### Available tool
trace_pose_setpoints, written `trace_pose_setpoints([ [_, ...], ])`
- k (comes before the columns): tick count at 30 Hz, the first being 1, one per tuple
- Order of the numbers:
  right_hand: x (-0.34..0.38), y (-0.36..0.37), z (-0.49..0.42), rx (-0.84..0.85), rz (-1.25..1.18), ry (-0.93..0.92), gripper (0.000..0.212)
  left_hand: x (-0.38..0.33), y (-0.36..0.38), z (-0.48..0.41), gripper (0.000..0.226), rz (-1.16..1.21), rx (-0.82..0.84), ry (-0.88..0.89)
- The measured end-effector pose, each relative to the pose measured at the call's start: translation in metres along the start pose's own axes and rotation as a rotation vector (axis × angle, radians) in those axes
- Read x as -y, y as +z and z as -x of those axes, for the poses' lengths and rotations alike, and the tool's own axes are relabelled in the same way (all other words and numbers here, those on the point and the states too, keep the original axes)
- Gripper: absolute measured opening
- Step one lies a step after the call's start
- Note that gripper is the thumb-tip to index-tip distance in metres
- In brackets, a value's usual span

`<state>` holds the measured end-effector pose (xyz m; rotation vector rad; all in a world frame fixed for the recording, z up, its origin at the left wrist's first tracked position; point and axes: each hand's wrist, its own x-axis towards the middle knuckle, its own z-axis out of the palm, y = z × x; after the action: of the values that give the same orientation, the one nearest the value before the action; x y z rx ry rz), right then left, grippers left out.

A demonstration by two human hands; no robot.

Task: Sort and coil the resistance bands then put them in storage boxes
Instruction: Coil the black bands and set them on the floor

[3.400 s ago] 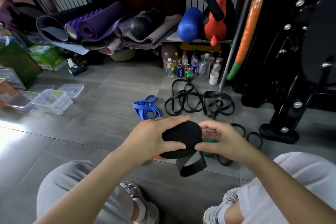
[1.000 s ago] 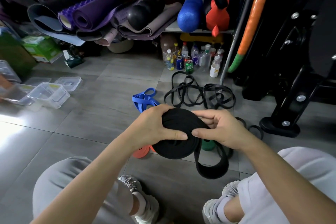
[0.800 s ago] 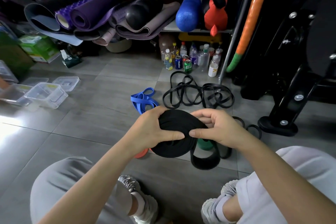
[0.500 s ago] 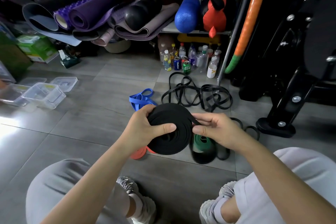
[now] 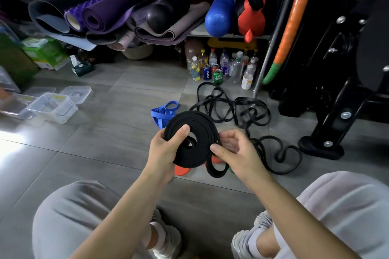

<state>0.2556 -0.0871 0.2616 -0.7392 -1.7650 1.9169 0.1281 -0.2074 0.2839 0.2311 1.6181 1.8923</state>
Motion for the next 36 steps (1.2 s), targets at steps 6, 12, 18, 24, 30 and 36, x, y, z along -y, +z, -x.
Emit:
trace_pose_setpoints([
  [6, -0.004, 0.002, -0.004, -0.064, 0.095, -0.004, 0.017, 0.016, 0.002, 0.000, 0.053, 0.144, -0.083, -0.099],
  [12, -0.008, 0.000, -0.005, -0.064, -0.068, 0.126, 0.016, 0.026, 0.002, 0.002, 0.061, 0.113, -0.066, -0.119],
  [18, -0.003, -0.001, -0.009, -0.061, 0.045, 0.056, 0.020, 0.026, -0.010, -0.002, 0.052, 0.121, -0.125, -0.064],
  [24, -0.011, 0.011, -0.006, -0.069, 0.017, 0.019, 0.016, 0.028, -0.009, -0.001, 0.054, 0.163, -0.184, -0.061],
  [30, -0.029, 0.016, -0.003, -0.139, 0.078, -0.021, 0.024, 0.038, 0.009, -0.002, 0.059, 0.220, -0.242, -0.131],
  [36, -0.042, 0.015, -0.015, -0.228, 0.066, 0.162, 0.023, 0.066, 0.018, -0.011, 0.051, 0.279, -0.321, -0.200],
])
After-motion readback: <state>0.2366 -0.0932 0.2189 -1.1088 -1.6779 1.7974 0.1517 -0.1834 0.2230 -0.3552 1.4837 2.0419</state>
